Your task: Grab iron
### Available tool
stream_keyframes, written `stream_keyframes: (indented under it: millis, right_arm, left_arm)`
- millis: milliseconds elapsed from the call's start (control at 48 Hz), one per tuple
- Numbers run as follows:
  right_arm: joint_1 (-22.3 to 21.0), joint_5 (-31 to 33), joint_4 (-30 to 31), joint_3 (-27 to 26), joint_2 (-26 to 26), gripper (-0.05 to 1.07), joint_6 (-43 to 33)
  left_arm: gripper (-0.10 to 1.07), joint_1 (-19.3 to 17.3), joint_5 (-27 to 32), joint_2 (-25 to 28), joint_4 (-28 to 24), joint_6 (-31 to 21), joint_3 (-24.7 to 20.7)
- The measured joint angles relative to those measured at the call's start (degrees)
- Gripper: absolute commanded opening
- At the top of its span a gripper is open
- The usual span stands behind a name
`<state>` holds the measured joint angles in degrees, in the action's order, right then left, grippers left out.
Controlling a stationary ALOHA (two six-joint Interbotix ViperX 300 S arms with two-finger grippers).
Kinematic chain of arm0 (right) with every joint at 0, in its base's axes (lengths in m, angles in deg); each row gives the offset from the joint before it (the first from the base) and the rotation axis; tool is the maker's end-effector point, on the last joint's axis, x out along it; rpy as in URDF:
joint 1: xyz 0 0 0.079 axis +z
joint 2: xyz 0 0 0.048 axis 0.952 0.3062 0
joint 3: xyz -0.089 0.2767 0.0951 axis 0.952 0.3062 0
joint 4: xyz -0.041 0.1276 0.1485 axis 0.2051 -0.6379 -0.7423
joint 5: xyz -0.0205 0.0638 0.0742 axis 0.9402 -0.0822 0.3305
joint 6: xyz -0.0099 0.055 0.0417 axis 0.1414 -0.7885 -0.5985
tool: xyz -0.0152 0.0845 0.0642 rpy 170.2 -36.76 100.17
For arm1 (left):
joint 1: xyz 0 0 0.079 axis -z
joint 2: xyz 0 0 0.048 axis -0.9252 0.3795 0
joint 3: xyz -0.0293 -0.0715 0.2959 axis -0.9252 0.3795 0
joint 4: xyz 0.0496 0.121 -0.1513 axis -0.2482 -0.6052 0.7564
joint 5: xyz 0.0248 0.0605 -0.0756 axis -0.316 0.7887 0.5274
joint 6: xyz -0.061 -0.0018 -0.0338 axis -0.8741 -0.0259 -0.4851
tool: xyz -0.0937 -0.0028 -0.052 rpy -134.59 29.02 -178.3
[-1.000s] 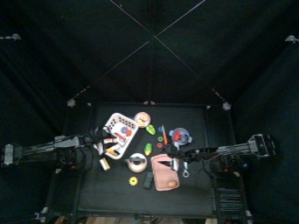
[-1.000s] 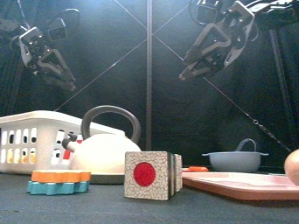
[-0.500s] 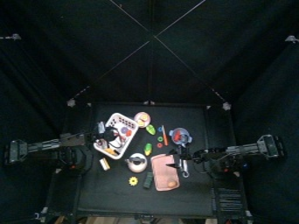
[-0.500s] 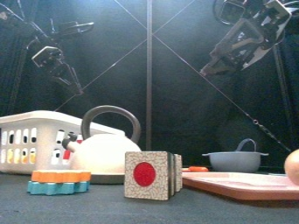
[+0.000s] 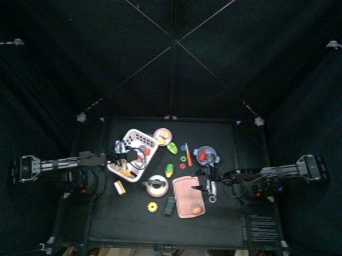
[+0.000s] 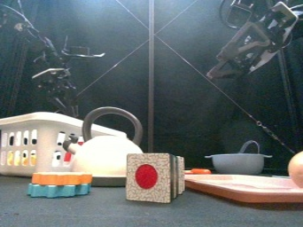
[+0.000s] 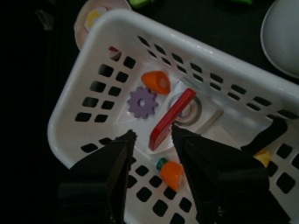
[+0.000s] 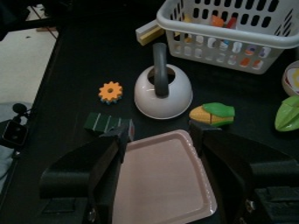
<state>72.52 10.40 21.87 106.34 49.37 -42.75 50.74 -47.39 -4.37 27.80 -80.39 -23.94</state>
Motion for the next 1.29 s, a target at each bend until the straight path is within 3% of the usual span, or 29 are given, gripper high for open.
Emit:
stream_keyframes:
  millis: [354, 646, 833, 1083, 1292]
  right_arm:
    - [-1.2, -0.8, -0.6, 0.4, 0.2, 0.91, -0.1]
    - [-1.8, -1.3, -0.7, 0.9, 0.3, 0.91, -0.1]
    - [-1.9, -1.3, -0.7, 1.1, 0.3, 0.91, -0.1]
    - [-1.9, -1.4, -0.6, 1.1, 0.3, 0.91, -0.1]
    - [-2.0, -1.4, -0.7, 1.3, 0.3, 0.91, -0.1]
  left_arm:
    - [0.78, -1.0, -0.4, 5.4, -0.3, 7.3, -0.4]
    - [0.78, -6.2, -5.3, 11.2, 0.1, 13.4, -0.5]
    - [0.78, -7.4, -6.8, 14.4, 1.3, 14.7, -1.2]
    - [0.78, -7.5, -6.9, 15.4, 1.5, 15.4, -2.0]
    - [0.78, -6.9, -6.8, 13.1, 1.7, 15.5, -1.9]
